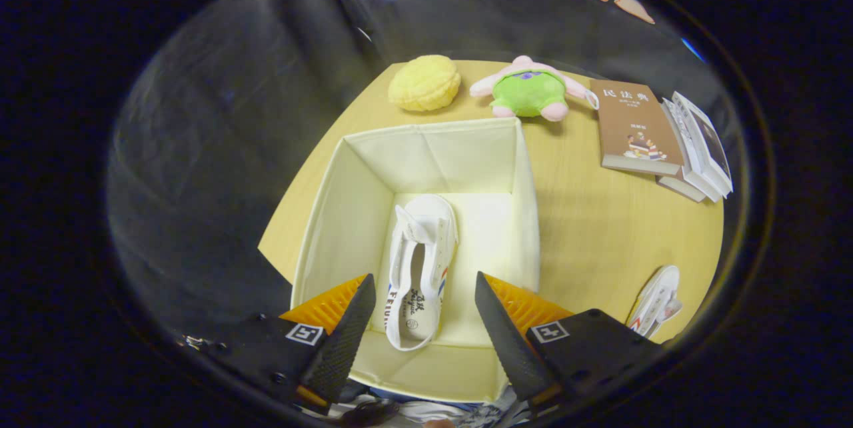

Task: Open the storage box then place both shoes into the box .Put the left shoe in first, then the right shoe, with the right side of both shoes facing outward in a uniform manner.

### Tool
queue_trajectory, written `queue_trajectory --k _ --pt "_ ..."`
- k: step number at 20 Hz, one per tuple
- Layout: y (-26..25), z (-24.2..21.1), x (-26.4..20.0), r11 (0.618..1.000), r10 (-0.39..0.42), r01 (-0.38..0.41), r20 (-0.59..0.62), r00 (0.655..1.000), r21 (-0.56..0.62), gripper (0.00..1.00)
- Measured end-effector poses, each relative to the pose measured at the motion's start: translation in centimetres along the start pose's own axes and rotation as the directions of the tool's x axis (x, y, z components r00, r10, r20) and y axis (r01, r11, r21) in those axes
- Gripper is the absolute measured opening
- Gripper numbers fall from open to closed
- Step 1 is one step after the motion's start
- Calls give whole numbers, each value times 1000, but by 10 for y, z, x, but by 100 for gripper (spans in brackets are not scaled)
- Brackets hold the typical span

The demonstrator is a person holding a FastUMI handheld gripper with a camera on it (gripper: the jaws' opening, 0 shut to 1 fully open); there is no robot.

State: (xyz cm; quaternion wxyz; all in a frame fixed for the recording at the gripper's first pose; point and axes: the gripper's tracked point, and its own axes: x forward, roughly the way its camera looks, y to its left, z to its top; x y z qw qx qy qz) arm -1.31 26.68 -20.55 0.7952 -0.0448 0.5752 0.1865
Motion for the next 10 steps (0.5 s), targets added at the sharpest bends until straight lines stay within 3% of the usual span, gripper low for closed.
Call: queue_trajectory --k 4,10 --pt "-29 1 -45 999 26 -28 65 998 34 97" --pt "-113 -17 -84 989 -79 64 120 990 131 99"
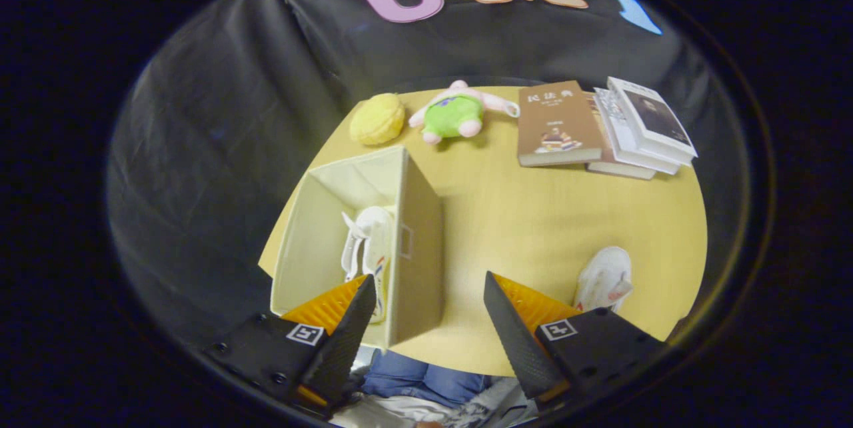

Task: Open the storage box then place both shoes into the box .Put the left shoe in first, then the right shoe, with the right side of both shoes facing outward in a uniform manner.

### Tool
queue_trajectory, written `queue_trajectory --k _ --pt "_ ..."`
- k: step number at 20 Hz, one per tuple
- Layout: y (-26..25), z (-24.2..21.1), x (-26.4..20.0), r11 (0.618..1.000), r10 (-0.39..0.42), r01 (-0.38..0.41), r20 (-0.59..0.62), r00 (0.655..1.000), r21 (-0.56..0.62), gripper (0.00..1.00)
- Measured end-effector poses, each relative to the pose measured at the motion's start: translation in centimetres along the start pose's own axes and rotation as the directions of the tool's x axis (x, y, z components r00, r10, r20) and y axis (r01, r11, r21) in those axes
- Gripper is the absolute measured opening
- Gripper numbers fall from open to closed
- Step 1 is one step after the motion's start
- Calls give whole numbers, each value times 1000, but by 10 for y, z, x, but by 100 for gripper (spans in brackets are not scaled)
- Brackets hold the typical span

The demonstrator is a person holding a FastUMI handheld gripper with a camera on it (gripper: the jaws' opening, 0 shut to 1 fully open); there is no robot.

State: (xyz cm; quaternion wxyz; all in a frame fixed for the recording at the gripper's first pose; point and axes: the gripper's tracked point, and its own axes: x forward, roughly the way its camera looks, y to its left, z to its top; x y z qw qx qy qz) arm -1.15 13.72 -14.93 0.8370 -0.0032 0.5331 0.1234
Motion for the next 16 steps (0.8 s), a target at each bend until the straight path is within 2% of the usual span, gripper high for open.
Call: queue_trajectory --k 4,9,16 --pt "-62 -17 -2 996 -91 91 10 996 13 100" --pt "-118 -56 1 986 -168 169 -52 984 13 100" --pt "-171 -97 4 974 -212 219 -116 970 55 100"
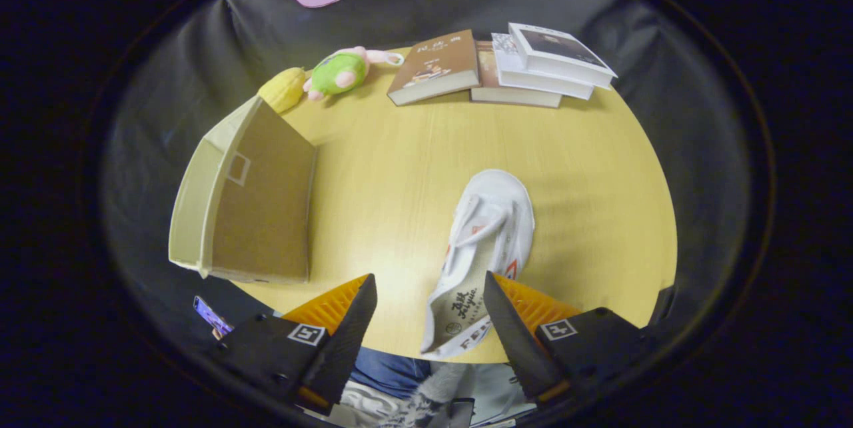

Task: Open the storage box then place both shoes into the box .Put the left shoe in first, then the right shoe, with the right side of both shoes facing outward in a uniform manner.

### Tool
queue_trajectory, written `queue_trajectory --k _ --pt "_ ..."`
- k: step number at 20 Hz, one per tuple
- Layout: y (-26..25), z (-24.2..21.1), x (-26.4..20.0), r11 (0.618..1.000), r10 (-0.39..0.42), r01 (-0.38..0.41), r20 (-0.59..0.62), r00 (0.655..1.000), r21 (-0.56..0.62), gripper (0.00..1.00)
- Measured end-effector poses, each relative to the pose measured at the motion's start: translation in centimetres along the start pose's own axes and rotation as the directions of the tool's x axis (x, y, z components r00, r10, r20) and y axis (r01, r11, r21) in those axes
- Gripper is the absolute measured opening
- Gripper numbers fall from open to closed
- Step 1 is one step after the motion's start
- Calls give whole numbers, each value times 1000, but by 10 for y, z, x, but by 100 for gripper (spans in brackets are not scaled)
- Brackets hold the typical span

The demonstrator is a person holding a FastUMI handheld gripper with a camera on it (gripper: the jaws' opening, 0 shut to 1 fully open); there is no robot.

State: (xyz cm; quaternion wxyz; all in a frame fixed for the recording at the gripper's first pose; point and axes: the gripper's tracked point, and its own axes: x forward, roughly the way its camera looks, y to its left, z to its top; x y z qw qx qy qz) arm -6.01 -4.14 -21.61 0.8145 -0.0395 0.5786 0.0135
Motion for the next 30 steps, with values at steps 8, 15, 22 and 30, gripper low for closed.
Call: queue_trajectory --k 8,15,22,30 --pt "-40 -18 19 998 -56 56 -41 998 12 99" --pt "-60 -13 40 994 -107 108 -57 993 23 86" --pt "-68 -8 63 987 -151 155 -95 984 33 72" --pt "-72 -7 63 982 -189 190 -94 978 8 43"
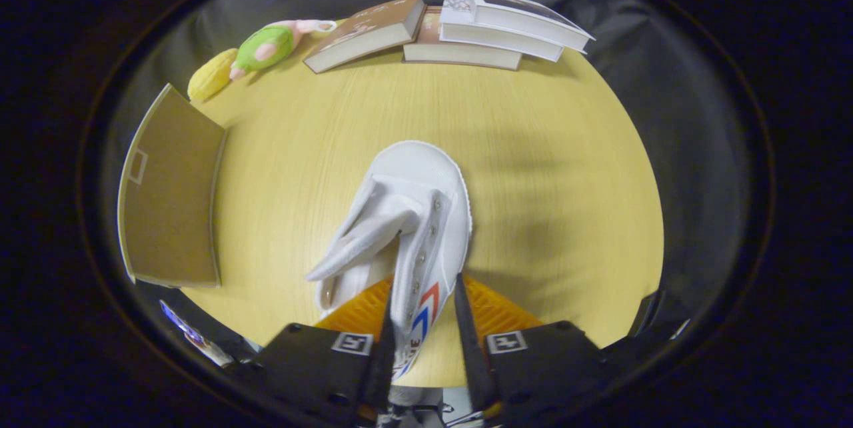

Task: Open the storage box then place both shoes into the box .Put the left shoe in first, then the right shoe, with the right side of both shoes facing outward in a uniform manner.

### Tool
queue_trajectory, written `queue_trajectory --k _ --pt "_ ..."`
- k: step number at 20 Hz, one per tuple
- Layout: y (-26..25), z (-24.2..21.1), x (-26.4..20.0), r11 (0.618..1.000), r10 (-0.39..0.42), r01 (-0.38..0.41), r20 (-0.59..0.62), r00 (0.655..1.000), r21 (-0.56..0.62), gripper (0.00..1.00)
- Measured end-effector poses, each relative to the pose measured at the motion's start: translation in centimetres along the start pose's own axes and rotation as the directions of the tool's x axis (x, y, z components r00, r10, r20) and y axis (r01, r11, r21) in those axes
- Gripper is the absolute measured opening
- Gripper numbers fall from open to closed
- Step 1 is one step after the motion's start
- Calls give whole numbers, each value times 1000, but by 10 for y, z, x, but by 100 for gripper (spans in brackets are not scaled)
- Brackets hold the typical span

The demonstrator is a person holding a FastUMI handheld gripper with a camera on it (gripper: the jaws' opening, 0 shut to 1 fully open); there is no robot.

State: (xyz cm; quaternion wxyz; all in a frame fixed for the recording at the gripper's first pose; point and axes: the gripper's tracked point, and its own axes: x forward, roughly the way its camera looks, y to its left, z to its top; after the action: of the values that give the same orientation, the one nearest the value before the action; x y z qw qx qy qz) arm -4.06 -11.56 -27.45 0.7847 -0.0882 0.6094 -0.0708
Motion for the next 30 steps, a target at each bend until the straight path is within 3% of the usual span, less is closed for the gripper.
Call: queue_trajectory --k 7,12,18,23,30 --pt "-8 -2 0 1000 -19 19 31 999 -14 17" --pt "-18 3 2 999 -16 12 77 997 43 7" --pt "-15 10 -4 993 9 -26 144 990 118 7" --pt "22 23 -29 969 157 -188 187 970 162 6" --pt "72 47 -87 943 277 -314 267 923 108 6"
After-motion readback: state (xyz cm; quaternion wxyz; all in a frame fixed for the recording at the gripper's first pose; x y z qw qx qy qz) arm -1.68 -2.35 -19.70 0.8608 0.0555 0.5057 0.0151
